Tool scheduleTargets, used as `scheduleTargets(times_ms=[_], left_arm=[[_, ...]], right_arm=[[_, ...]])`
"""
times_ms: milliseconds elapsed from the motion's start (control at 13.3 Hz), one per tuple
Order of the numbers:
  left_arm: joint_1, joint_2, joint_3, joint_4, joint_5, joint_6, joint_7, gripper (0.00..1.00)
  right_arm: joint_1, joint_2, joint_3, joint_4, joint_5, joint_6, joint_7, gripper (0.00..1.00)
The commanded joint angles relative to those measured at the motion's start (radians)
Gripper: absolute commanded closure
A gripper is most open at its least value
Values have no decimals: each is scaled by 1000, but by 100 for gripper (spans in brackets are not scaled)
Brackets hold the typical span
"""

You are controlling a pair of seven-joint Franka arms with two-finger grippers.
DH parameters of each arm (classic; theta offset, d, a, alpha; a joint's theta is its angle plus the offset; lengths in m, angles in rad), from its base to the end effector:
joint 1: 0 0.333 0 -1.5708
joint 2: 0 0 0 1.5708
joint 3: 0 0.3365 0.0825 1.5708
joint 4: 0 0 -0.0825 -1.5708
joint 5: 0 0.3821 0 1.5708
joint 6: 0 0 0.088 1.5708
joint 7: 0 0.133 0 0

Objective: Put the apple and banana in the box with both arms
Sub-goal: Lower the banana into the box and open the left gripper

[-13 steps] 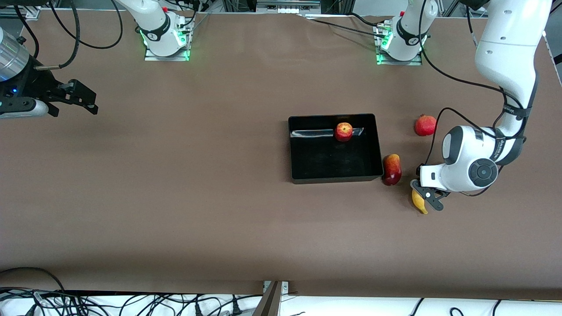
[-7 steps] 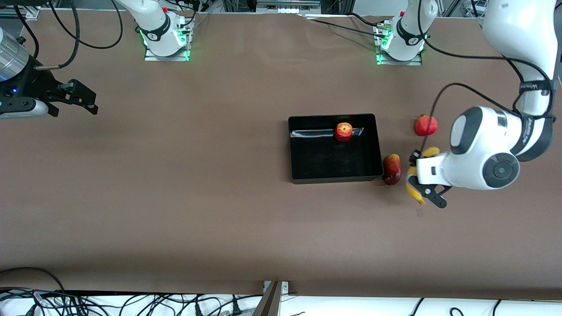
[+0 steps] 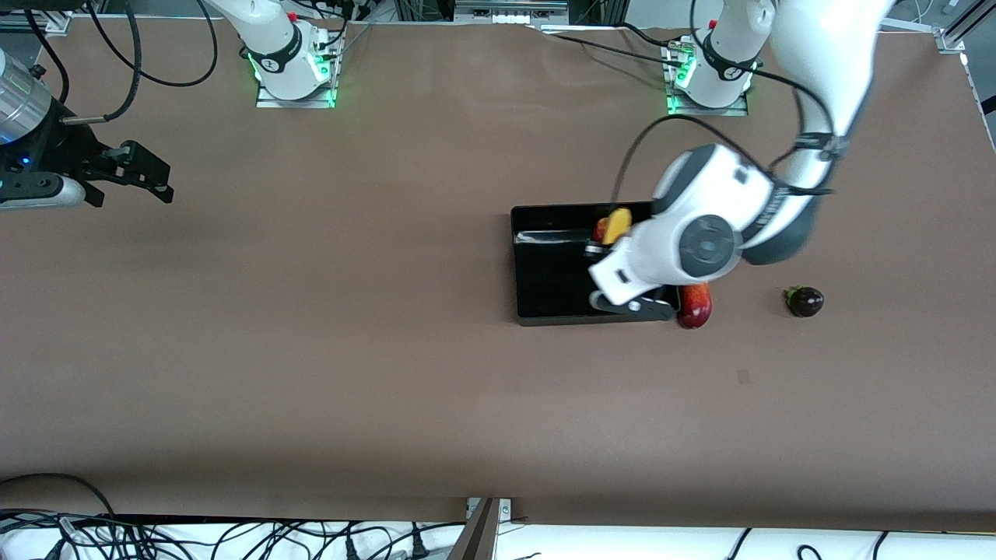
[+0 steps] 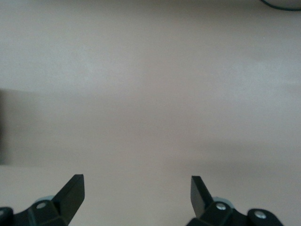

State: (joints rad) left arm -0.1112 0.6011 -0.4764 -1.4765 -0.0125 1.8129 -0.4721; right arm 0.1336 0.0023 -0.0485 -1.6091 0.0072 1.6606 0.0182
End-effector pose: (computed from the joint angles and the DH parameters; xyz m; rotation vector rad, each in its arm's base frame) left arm 0.5950 -0.3362 0.3361 2.9623 -0.0965 -0.4707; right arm 0.5607 0.0488 0.6077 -3.1293 -0.1040 -0.0764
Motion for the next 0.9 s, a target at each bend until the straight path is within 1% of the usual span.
scheduleTargets(times_ms=[0, 150, 225, 375, 450, 600, 675, 750, 825], left_arm=[[-42, 39, 9, -51, -7, 115, -73, 100], [-48, 68, 6, -76, 69, 164, -71, 100], [-59, 94, 6, -76, 88, 169, -79, 100], [-88, 111, 9, -76, 89, 180, -85, 100], [-88, 132, 10, -77, 97, 215, -82, 100], [-87, 155, 9, -79, 152, 246, -73, 100], [-82, 152, 9, -73, 157, 244, -71, 79], [-70, 148, 9, -71, 157, 241, -71, 1], [-59, 132, 9, -70, 155, 232, -72, 0]], right_arm=[[-11, 4, 7, 17, 2, -5, -14, 0], [-11, 4, 6, 17, 2, -5, -14, 0], [-11, 5, 6, 17, 2, -5, -14, 0], [-12, 5, 6, 17, 2, -5, -14, 0], [-12, 5, 7, 17, 2, -5, -14, 0], [-12, 7, 7, 17, 2, -5, -14, 0], [-12, 7, 7, 17, 2, -5, -14, 0], [-12, 7, 6, 17, 2, -5, -14, 0], [-12, 7, 6, 17, 2, -5, -14, 0]])
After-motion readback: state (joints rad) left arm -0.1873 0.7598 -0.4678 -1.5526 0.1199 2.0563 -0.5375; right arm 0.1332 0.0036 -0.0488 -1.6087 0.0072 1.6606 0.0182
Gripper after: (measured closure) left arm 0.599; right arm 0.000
